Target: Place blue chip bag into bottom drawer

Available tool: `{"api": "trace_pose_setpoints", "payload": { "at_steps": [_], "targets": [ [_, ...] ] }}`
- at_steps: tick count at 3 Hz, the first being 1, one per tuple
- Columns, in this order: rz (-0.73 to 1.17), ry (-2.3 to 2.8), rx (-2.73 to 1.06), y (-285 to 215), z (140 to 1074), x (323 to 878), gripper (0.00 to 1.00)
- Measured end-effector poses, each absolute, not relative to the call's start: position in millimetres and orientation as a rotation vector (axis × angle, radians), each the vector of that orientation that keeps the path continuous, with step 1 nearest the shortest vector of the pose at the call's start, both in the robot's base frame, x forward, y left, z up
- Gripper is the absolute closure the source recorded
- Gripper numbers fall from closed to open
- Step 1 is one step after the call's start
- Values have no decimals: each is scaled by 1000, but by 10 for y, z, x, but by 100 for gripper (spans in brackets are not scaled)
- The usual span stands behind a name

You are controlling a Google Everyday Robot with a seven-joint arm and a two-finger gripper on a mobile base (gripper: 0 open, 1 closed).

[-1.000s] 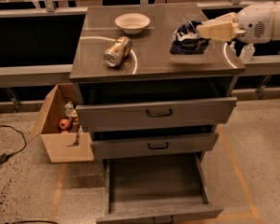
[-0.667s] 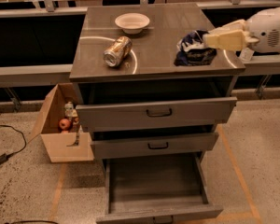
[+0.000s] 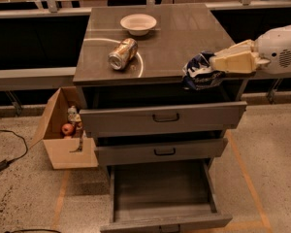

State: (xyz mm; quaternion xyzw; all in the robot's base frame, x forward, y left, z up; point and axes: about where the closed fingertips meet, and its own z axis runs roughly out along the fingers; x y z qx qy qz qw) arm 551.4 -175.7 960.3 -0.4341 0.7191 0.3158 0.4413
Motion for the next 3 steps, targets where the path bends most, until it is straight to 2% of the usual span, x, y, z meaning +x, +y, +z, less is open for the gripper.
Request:
{"api": "trace_pose_setpoints", "payload": {
  "at_steps": [3],
  "targets": [
    [844,1884,-1023,-1266,8510,4884,100]
  ]
}}
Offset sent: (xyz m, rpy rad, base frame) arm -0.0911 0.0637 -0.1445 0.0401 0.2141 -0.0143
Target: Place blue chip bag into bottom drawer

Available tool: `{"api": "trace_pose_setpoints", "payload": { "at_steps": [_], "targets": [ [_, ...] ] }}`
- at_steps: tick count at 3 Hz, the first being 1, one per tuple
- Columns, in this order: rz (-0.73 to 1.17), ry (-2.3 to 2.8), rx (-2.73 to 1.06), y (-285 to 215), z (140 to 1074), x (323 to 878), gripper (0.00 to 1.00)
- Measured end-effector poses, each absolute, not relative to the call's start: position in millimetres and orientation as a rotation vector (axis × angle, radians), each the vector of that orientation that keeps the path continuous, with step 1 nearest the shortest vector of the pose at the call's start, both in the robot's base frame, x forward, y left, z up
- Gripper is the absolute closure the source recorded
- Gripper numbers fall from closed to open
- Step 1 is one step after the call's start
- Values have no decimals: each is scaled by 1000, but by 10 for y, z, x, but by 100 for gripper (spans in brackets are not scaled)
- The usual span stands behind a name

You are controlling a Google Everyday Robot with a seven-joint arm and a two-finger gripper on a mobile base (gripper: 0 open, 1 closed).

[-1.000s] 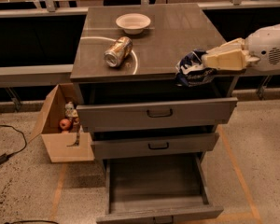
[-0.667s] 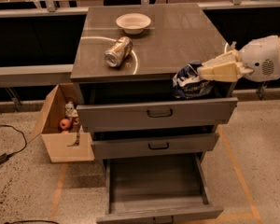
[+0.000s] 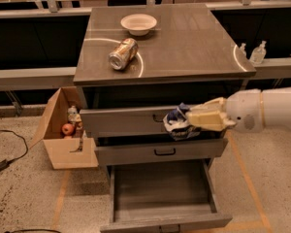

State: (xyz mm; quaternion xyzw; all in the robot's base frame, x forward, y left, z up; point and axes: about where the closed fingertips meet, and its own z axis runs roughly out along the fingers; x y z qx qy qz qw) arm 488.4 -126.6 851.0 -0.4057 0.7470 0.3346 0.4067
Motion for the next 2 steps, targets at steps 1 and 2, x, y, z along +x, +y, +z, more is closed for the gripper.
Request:
{"api": "trace_pose_setpoints", "payload": {
  "at_steps": [1,2],
  "targets": [
    [846,1928,-1063,-1026,7767,4658,100],
    [838,2038,-1055,-964,7009,4390,100]
  ]
}}
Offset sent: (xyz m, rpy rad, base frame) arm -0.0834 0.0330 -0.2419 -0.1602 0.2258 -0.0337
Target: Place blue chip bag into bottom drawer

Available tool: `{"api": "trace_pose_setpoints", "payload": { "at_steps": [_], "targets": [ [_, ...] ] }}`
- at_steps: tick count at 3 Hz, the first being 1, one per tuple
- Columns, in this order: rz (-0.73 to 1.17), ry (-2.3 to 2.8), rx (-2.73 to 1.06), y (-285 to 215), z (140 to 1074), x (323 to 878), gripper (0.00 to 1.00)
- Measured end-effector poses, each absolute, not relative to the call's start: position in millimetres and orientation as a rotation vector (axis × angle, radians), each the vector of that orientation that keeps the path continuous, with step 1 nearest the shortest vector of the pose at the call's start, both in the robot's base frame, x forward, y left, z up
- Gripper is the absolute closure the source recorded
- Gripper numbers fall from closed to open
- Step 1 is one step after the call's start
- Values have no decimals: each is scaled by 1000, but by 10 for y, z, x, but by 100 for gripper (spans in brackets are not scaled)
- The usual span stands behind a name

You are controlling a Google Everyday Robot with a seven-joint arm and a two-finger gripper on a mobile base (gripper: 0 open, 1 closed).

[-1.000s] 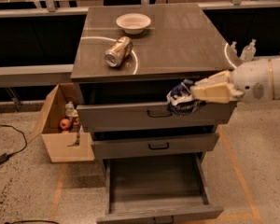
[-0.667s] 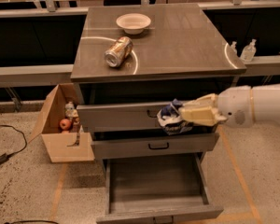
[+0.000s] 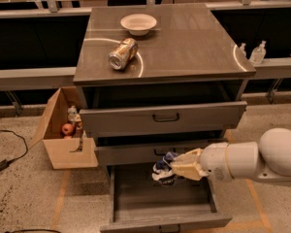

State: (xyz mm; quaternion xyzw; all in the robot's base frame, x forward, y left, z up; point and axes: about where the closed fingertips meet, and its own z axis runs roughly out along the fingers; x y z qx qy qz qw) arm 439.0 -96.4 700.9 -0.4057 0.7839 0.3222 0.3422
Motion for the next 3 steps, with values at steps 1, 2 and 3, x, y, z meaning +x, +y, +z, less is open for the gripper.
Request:
{"api": "trace_pose_setpoints", "payload": {
  "at_steps": [1,2,3],
  "targets": [
    [866,2136,-1046,-891,6315,4166,100],
    [984,2246,-993,-695,5525,4029,100],
    [981,2245,-994,-698,5536,4030,100]
  ]
}}
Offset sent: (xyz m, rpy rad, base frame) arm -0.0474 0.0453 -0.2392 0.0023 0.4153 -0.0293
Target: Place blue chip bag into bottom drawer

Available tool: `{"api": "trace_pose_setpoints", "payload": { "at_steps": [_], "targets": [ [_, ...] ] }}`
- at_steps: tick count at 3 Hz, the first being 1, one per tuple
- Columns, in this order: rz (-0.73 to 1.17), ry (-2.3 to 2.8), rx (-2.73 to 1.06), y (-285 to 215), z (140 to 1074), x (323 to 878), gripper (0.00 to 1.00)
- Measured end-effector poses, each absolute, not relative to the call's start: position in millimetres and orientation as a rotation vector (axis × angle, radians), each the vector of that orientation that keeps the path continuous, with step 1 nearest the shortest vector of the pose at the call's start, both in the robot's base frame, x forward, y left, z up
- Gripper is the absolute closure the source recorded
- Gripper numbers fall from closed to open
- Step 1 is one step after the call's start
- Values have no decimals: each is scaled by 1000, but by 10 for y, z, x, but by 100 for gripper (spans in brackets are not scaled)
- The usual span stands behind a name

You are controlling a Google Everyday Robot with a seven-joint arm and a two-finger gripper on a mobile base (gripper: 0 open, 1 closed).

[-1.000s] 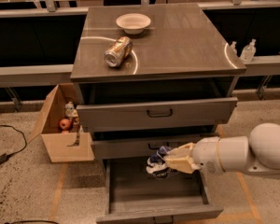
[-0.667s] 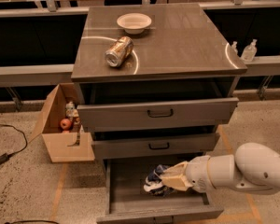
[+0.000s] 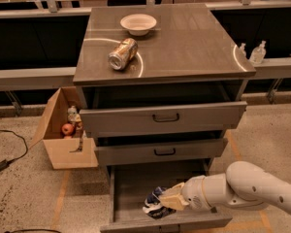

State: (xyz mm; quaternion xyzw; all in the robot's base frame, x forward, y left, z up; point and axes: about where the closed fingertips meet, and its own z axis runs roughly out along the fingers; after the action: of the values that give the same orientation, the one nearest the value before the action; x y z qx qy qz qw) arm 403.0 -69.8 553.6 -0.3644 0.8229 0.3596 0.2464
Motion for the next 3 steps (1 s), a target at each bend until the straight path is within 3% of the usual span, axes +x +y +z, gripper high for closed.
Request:
{"api": "trace_pose_setpoints", "payload": {
  "at_steps": [3],
  "targets": [
    [845,2156,-869,-960,4419,5030,100]
  ]
}}
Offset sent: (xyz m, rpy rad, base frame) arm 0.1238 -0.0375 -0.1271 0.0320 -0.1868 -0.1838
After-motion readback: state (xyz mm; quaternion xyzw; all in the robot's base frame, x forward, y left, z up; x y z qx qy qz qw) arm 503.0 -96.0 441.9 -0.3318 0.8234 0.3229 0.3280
